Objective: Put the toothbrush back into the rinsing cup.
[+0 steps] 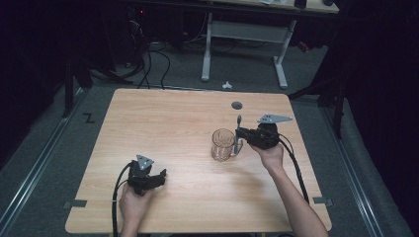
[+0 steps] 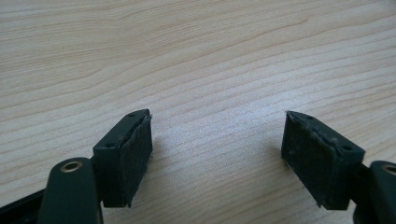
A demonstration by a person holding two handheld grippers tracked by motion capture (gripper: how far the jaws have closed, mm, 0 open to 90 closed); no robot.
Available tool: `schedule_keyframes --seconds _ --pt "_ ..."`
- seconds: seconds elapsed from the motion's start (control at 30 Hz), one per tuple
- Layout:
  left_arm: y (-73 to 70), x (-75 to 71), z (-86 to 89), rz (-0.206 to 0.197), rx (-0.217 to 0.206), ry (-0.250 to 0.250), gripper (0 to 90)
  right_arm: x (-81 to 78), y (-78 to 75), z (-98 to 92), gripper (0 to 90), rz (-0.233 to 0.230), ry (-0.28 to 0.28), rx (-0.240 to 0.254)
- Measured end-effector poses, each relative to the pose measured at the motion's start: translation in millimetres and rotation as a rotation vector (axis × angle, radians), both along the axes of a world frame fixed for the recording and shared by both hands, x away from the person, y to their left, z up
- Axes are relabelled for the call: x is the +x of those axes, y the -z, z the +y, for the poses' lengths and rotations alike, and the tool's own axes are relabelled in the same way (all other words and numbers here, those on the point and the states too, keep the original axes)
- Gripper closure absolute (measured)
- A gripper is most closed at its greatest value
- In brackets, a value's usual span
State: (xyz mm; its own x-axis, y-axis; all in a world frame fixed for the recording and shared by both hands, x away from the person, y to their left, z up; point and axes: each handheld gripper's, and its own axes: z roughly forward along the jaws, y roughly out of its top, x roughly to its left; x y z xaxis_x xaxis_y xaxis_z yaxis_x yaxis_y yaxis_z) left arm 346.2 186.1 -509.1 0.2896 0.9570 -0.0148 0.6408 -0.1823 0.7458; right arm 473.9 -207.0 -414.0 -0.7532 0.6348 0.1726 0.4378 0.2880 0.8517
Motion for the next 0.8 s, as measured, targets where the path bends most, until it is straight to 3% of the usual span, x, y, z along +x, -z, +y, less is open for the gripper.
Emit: schedule_keyframes --seconds 0.63,0.8 --pt "0.0 0.0 -0.1 0.0 0.001 0.0 25.3 -1.7 8.6 -4.0 79.0 0.017 0.009 0.004" --pt "0.0 0.0 -0.1 0.0 0.001 0.0 25.3 -2.6 7.6 -4.2 74.6 0.016 0.014 0.012"
